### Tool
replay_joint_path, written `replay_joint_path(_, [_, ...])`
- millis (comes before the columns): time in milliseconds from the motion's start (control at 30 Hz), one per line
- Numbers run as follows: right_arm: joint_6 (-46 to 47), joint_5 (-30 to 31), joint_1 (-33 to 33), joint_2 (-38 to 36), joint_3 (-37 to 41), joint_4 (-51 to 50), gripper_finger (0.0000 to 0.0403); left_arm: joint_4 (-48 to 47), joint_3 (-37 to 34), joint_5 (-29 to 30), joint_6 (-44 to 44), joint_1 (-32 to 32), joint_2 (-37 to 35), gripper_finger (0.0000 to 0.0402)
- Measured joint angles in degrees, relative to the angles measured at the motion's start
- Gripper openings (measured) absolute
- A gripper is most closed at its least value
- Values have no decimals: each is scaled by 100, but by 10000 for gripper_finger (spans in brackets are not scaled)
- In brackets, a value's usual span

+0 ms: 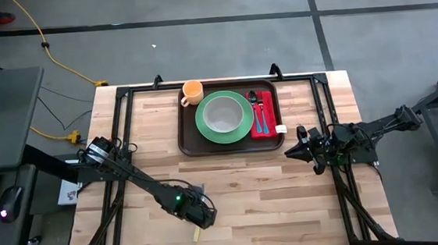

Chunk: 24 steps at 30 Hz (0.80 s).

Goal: Set up tray
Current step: Put the yellow knife on top of the red napkin to the right of the blue fork

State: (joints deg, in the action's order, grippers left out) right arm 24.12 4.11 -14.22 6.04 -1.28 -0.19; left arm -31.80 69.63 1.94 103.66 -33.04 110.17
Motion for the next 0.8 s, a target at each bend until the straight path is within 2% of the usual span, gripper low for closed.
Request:
replay_joint_path(100, [2,-1,-1,0,0,0,33,15,-5,163,-91,-11,7,211])
replay_joint_path(800, [31,27,-1,0,0,2,32,-63,-4,15,-269,11,20,211])
